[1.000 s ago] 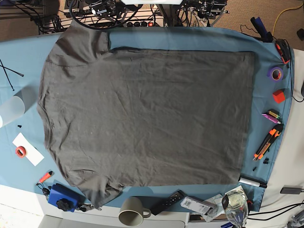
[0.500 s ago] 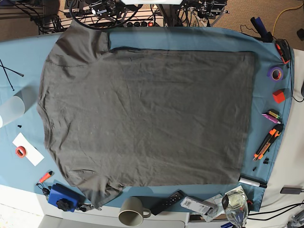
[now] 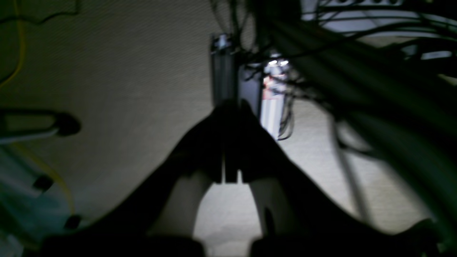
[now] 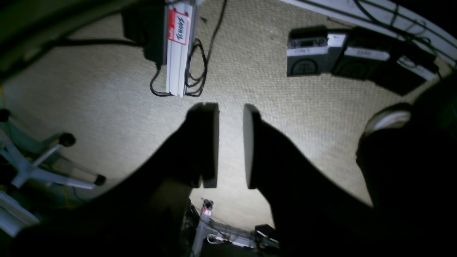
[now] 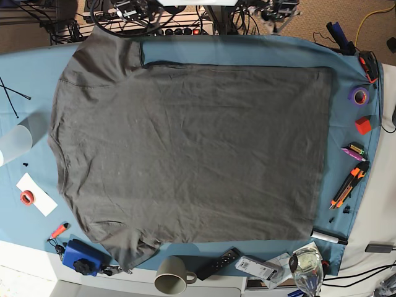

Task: Fold the T-shirt properly
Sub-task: 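Move the right gripper toward the shirt's shoulder corner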

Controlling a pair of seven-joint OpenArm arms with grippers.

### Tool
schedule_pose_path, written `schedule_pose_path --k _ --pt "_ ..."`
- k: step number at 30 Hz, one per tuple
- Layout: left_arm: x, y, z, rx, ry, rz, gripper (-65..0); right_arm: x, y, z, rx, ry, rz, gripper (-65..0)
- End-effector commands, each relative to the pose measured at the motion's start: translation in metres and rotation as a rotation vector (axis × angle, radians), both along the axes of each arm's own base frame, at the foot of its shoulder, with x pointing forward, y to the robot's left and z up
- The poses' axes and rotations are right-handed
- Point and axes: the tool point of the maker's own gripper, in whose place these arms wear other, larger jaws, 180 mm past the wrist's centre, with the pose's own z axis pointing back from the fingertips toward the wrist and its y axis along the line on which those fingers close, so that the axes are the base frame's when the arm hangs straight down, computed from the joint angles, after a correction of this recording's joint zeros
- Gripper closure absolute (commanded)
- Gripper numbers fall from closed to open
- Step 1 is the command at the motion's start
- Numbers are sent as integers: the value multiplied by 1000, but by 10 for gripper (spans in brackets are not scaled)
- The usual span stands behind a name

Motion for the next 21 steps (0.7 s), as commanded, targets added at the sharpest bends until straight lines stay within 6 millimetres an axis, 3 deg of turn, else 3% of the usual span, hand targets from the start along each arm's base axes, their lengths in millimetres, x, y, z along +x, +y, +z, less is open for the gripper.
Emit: schedule_pose_path --k 1,6,13,18,21 --pt "-8 13 1 20 7 28 0 -7 -9 2 -10 6 3 -129" --pt "-46 52 7 73 29 134 0 -28 -36 16 -38 -7 53 -129" --pt "-101 88 30 117 61 258 0 -44 -64 54 -72 -52 168 -129" --pt "-121 91 54 85 36 305 0 -43 -74 92 -104 -129 178 -129" --pt "-127 83 71 31 12 265 0 -42 -77 118 -96 -152 56 -129"
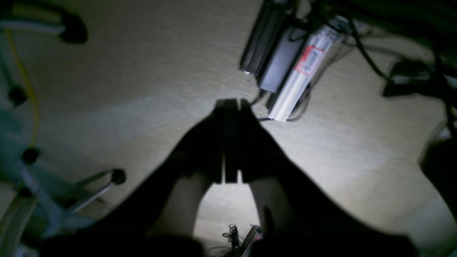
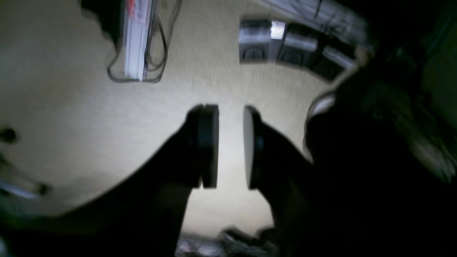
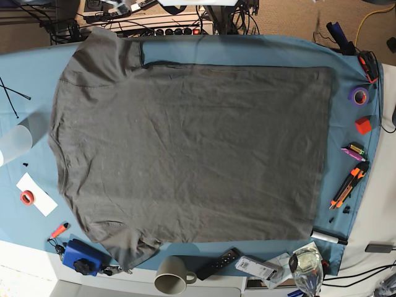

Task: Fold the T-shirt properly
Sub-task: 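Move the right gripper toward the shirt's shoulder corner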

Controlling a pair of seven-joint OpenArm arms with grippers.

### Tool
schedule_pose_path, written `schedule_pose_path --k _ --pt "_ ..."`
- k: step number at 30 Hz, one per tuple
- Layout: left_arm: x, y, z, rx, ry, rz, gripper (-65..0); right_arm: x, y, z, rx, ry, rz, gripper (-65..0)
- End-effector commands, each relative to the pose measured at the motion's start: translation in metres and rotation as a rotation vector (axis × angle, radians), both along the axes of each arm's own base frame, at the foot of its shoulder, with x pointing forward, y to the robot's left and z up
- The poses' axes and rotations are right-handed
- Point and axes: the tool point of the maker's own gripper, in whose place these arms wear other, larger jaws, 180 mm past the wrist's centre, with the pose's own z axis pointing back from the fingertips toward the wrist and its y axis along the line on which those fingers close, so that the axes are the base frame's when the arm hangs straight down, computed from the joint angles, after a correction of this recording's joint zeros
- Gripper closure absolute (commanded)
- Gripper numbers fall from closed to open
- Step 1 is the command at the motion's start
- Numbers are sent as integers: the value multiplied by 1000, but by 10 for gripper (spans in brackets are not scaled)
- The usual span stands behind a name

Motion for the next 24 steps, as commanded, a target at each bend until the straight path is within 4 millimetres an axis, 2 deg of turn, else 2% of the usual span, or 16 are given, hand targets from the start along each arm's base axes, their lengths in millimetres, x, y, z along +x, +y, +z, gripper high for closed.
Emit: schedule_pose_path --k 1,6,10,15,19,24 --pt "-10 3 9 -3 3 -17 0 1 -8 12 -4 -13 -33 -129" --pt "-11 -7 44 -51 -66 -93 0 15 -38 63 -29 -67 -159 -129" --pt "-9 -10 76 -45 -117 -140 0 28 -49 111 51 -111 -203 -129" --pt "13 -15 107 -39 -201 -187 0 47 -73 162 79 -214 -317 -129" --pt "33 -18 120 -37 -257 -208 0 63 -97 190 79 -337 -434 -129" --pt "37 -23 125 -52 -214 -231 0 74 -124 209 10 -417 -458 -129"
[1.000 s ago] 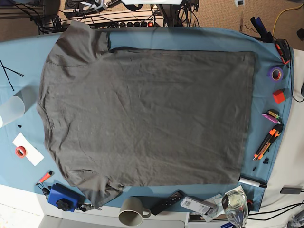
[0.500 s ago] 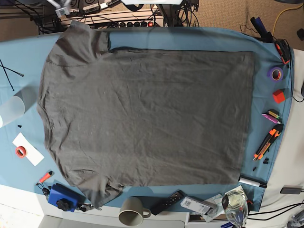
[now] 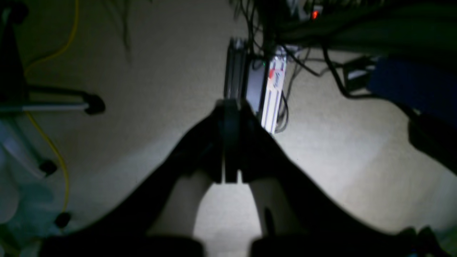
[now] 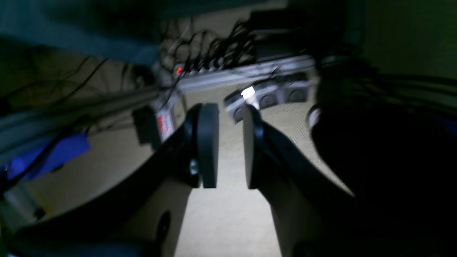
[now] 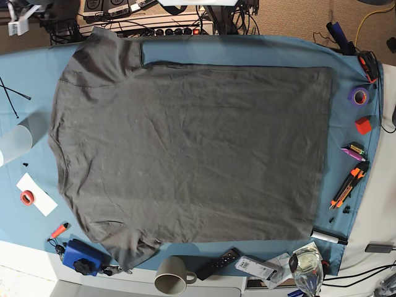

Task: Fold the T-shirt properly

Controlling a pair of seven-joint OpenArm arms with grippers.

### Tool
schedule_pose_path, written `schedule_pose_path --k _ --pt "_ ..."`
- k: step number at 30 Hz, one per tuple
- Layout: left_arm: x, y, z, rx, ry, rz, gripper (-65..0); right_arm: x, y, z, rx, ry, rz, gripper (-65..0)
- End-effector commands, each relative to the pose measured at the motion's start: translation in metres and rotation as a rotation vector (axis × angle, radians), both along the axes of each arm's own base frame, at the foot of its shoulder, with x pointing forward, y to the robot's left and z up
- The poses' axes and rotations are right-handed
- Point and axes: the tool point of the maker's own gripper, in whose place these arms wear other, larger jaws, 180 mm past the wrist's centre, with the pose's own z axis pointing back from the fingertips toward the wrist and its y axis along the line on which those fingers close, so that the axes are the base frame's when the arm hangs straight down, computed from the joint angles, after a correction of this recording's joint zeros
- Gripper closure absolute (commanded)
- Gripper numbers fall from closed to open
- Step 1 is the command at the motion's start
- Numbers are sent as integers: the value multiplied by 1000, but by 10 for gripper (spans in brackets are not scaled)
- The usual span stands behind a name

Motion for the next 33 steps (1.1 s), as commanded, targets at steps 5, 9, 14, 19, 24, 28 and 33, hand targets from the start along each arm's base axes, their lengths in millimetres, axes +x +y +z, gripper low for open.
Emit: schedule_pose_path --k 5,9,14,19,24,28,33 --pt "1 1 7 1 -11 -10 0 7 -4 6 -18 -15 11 -129" --pt "0 1 7 1 -10 -10 0 13 -2 1 -8 2 13 -130" --pt "2 1 6 1 -13 -10 0 15 1 -4 11 38 16 -268" --pt "1 1 6 1 -12 -10 0 15 0 -6 8 54 16 -360" --pt "2 1 7 1 -16 -10 0 29 4 -12 62 -4 40 -360" --pt "2 1 7 1 -17 -10 0 28 9 -32 214 -27 15 -360" --pt "4 1 6 1 -20 -10 0 20 13 -54 415 -40 -133 -360"
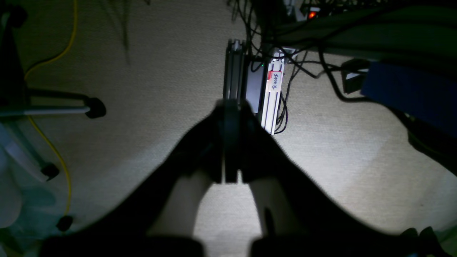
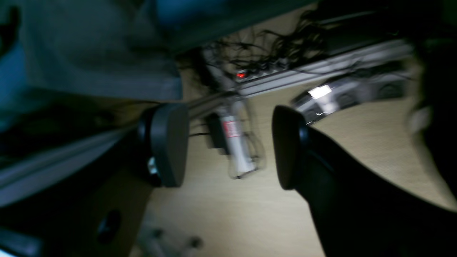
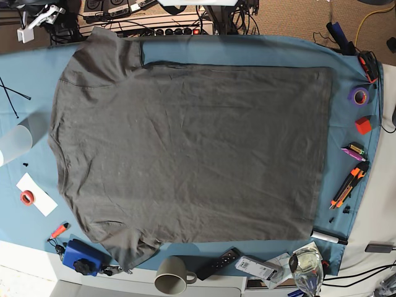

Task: Fold the T-shirt properly

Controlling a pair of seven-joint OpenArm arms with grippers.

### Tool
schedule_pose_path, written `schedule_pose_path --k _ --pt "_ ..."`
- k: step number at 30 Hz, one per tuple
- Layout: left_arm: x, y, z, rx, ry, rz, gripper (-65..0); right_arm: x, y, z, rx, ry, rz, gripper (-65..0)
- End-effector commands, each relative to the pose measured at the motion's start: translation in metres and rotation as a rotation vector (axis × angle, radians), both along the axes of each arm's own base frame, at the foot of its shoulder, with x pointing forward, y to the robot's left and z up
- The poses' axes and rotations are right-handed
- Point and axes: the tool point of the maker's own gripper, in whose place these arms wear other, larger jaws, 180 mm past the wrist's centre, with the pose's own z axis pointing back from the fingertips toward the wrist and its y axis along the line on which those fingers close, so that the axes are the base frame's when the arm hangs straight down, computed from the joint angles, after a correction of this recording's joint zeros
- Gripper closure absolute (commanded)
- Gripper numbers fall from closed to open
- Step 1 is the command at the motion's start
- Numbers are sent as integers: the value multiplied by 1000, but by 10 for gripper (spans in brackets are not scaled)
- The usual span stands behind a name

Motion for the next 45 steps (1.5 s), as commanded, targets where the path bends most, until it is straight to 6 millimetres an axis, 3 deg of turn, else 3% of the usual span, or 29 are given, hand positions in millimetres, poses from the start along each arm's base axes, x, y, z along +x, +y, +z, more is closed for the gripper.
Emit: schedule_pose_path --k 1,13,26,36,42,45 --pt "-2 1 4 1 -6 -5 0 3 -4 4 15 -13 -6 -360" --pt "-1 1 4 1 -7 -5 0 29 49 -20 209 -13 79 -359" --pt "1 2 4 1 -18 -4 0 61 49 -18 190 -81 94 -358" --pt "3 -1 5 -28 -30 38 0 59 66 -34 178 -37 154 -351" --pt "4 -2 6 -36 -33 49 0 48 90 -35 268 12 218 -103" --pt "4 -2 6 -36 -33 50 0 46 88 -27 305 -12 187 -39"
